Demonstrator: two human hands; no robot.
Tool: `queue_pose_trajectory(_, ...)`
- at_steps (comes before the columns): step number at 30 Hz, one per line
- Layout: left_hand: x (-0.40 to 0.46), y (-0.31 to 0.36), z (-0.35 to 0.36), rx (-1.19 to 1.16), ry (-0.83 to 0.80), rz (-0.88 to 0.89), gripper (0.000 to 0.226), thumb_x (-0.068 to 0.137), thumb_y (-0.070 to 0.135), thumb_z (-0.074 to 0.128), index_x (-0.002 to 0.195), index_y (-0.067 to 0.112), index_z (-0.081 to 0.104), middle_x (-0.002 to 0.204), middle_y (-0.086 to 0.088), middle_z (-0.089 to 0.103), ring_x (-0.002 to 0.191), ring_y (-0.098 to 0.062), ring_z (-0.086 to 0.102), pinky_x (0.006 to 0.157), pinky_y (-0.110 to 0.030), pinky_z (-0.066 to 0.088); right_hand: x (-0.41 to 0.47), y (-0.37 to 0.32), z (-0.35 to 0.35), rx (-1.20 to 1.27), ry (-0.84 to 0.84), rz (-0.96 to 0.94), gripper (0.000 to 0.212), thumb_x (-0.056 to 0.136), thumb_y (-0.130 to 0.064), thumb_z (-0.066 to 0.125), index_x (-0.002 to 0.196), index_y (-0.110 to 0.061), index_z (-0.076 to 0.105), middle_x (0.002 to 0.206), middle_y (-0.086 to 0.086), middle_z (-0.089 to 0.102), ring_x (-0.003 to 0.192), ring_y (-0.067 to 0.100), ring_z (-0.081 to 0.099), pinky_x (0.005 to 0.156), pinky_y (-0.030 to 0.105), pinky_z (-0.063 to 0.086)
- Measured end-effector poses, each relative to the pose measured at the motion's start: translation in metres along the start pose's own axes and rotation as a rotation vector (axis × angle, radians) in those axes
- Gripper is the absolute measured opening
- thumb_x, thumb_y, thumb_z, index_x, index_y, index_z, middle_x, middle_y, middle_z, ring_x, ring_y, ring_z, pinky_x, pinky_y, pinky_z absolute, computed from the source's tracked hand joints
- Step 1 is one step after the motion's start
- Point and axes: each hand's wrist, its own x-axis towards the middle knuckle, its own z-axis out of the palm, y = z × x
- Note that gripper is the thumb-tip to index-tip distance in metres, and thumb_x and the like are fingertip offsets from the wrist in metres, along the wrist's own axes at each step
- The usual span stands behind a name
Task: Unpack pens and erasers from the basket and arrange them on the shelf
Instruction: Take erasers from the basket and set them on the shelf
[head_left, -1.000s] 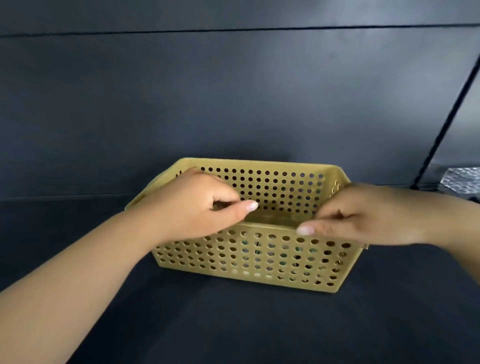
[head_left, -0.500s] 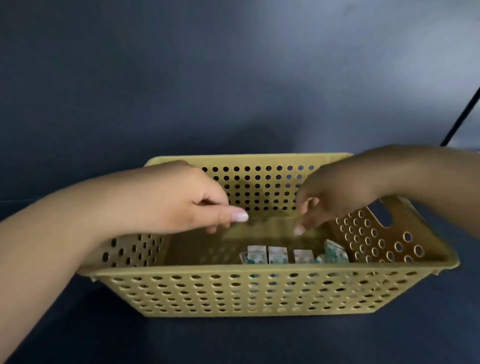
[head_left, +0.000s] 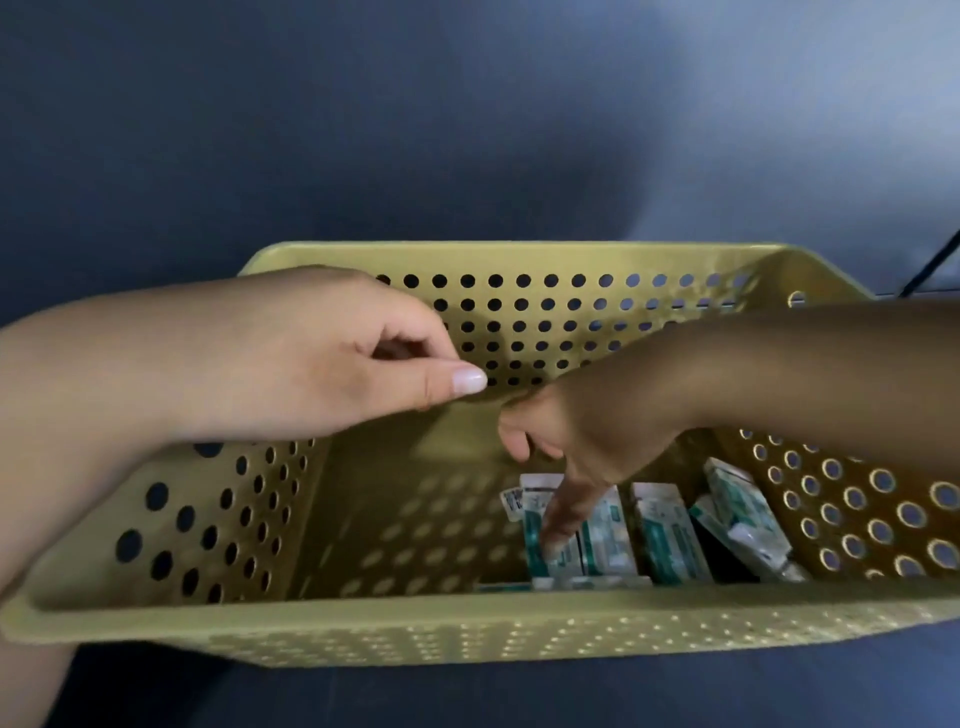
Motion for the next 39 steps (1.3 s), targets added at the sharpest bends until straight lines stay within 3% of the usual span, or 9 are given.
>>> queue_pose_trajectory(7, -0.004, 0.003, -0.003, 0.013, -0.007, -0.059, 0.057, 0.043, 0.076, 0.026, 0.086, 0.054, 0.057, 0.087, 0.043, 0.055, 0.08, 0.013, 0.055, 0.077, -0.031, 0.052, 0.003, 0.002, 0.003, 0.076, -0.002, -0.081, 0.041, 0.072, -0.046, 0.069, 0.1, -0.03, 0.044, 0.096, -0.012, 0.046, 0.085, 0.007, 0.045, 0.064, 0.02, 0.037)
queue_pose_trajectory(12, -0.007, 0.003, -0.003, 0.01, -0.015, -0.07, 0.058, 0.048, 0.084, 0.024, 0.091, 0.058, 0.052, 0.084, 0.03, 0.062, 0.074, 0.0, 0.061, 0.076, -0.04, 0.053, -0.001, 0.0, -0.002, 0.034, -0.081, -0.221, 0.048, 0.072, -0.029, 0.074, 0.109, -0.039, 0.045, 0.095, -0.019, 0.037, 0.1, 0.015, 0.05, 0.08, 0.028, 0.049)
queue_pose_trajectory(15, -0.005, -0.001, -0.001, 0.023, -0.017, -0.054, 0.062, 0.046, 0.09, 0.019, 0.093, 0.062, 0.049, 0.082, 0.025, 0.065, 0.075, -0.003, 0.064, 0.073, -0.042, 0.054, 0.003, 0.005, -0.003, 0.02, -0.074, -0.212, 0.03, 0.072, -0.031, 0.073, 0.086, -0.037, 0.047, 0.1, -0.009, 0.048, 0.094, 0.012, 0.049, 0.073, 0.024, 0.044)
queue_pose_trajectory(21, 0.0, -0.01, 0.003, -0.016, -0.001, -0.049, 0.071, 0.042, 0.092, 0.018, 0.092, 0.056, 0.054, 0.077, 0.014, 0.07, 0.073, -0.008, 0.067, 0.073, -0.043, 0.056, 0.007, 0.014, -0.004, 0.071, 0.07, -0.09, 0.031, 0.069, -0.044, 0.072, 0.07, -0.032, 0.044, 0.072, -0.015, 0.05, 0.067, 0.0, 0.046, 0.06, 0.021, 0.037)
queue_pose_trajectory(24, 0.004, -0.016, 0.007, -0.102, 0.084, -0.068, 0.073, 0.042, 0.094, 0.021, 0.088, 0.052, 0.059, 0.072, 0.021, 0.068, 0.07, -0.001, 0.067, 0.075, -0.043, 0.055, 0.006, 0.018, -0.011, 0.197, 0.227, -0.091, 0.025, 0.071, -0.043, 0.07, 0.071, -0.029, 0.049, 0.069, -0.014, 0.059, 0.07, 0.005, 0.057, 0.065, 0.021, 0.046)
queue_pose_trajectory(27, 0.01, -0.018, 0.006, -0.284, 0.19, -0.124, 0.078, 0.033, 0.099, 0.028, 0.086, 0.052, 0.061, 0.069, 0.026, 0.067, 0.067, 0.003, 0.066, 0.08, -0.042, 0.053, -0.001, 0.013, -0.022, 0.526, 0.281, -0.152, 0.026, 0.069, -0.041, 0.065, 0.079, -0.019, 0.054, 0.057, -0.006, 0.065, 0.058, 0.012, 0.065, 0.048, 0.019, 0.049)
queue_pose_trajectory(30, 0.012, -0.015, -0.002, -0.554, 0.293, -0.226, 0.07, 0.054, 0.085, 0.051, 0.077, 0.021, 0.068, 0.069, 0.009, 0.071, 0.064, -0.008, 0.07, 0.074, -0.036, 0.055, -0.017, 0.003, -0.033, 0.834, 0.375, -0.245, 0.036, 0.06, -0.041, 0.059, 0.084, -0.015, 0.05, 0.053, 0.001, 0.065, 0.043, 0.014, 0.061, 0.036, 0.017, 0.042)
queue_pose_trajectory(33, 0.011, -0.01, -0.007, -0.779, 0.297, -0.267, 0.054, 0.071, 0.065, 0.047, 0.083, 0.015, 0.062, 0.072, -0.009, 0.071, 0.06, -0.02, 0.07, 0.055, -0.029, 0.058, -0.028, -0.007, -0.042, 1.014, 0.498, -0.341, 0.036, 0.055, -0.035, 0.063, 0.081, -0.015, 0.049, 0.05, 0.002, 0.061, 0.036, 0.012, 0.055, 0.032, 0.015, 0.037)
queue_pose_trajectory(39, 0.008, -0.008, -0.012, -0.947, 0.2, -0.205, 0.053, 0.065, 0.055, 0.047, 0.081, 0.007, 0.065, 0.072, -0.014, 0.072, 0.065, -0.023, 0.071, 0.054, -0.027, 0.057, -0.025, -0.034, -0.05, 1.076, 0.589, -0.396, 0.026, 0.071, -0.018, 0.071, 0.071, -0.013, 0.046, 0.048, 0.0, 0.059, 0.038, 0.007, 0.053, 0.034, 0.015, 0.039)
